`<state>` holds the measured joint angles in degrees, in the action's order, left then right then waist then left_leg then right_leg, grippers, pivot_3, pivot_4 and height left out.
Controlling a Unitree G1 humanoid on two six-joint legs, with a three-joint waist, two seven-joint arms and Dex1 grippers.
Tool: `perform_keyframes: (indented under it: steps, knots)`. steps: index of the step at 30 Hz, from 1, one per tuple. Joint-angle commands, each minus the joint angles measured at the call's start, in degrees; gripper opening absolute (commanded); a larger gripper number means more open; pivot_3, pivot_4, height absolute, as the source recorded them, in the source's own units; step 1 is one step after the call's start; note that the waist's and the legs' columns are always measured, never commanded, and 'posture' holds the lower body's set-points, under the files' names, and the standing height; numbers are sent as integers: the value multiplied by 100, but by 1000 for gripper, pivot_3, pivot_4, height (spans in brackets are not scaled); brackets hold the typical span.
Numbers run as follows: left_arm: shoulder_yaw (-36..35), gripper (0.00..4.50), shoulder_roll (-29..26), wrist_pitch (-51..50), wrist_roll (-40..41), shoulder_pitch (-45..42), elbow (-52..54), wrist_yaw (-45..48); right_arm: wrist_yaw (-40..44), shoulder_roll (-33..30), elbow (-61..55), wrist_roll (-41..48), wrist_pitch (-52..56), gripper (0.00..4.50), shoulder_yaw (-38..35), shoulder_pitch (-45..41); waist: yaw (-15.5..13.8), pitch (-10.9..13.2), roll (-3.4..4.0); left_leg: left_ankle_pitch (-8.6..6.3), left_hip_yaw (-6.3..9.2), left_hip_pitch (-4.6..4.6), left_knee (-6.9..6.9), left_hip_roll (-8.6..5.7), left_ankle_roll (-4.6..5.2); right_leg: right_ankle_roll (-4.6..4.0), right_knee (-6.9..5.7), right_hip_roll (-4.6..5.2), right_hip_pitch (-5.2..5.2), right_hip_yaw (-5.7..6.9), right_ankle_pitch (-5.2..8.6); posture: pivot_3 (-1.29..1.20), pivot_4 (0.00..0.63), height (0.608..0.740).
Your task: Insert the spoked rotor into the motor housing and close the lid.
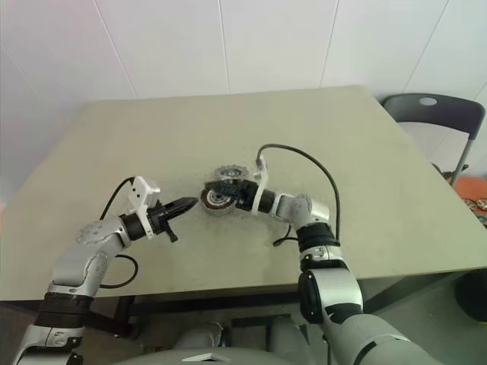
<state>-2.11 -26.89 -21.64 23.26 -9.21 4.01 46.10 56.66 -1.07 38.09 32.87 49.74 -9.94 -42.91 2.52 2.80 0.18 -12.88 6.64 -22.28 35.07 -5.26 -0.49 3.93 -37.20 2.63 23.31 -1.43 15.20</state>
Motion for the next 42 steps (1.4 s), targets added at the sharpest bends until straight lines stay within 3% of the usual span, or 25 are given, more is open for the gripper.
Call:
perform_keyframes:
  steps: [1,11,18,26,30,42]
  knots:
    - [-131,0,-38,75,83,-33,126,25,87,183,266,73,-491,224,-76,-366,5,0,0,0,0,1,0,0,0,0,-1,0,0,0,0,0,0,740]
    - [-83,0,-59,67,44,-6,166,30,-227,460,1928,-718,-2184,224,100,-691,10,-1,-2,0,-2,8,2,-1,-1,-1,-4,-1,-7,-2,-1,0,0,740]
    - [-139,0,-84,43,89,40,274,14,-300,441,2290,-924,-2652,224,26,-772,8,0,1,-8,0,96,-1,3,-19,-22,-10,-6,-87,-3,11,0,0,740]
    - [-138,0,-87,41,90,60,289,10,-100,411,2251,-1182,-2341,224,278,-717,6,-2,0,-7,0,99,5,2,-17,-21,-7,-5,-84,-3,10,0,0,740]
    - [-141,0,-93,24,92,62,306,1,-63,281,2150,-1217,-1871,1482,348,-697,-2,-2,0,-6,0,95,1,3,-16,-20,-5,-5,-82,-3,9,0,0,740]
    - [-73,0,-68,26,55,16,240,10,41,-46,1200,-1012,-437,1482,364,-713,0,0,2,-3,0,75,-4,2,-10,-12,0,-4,-69,-4,4,0,0,740]
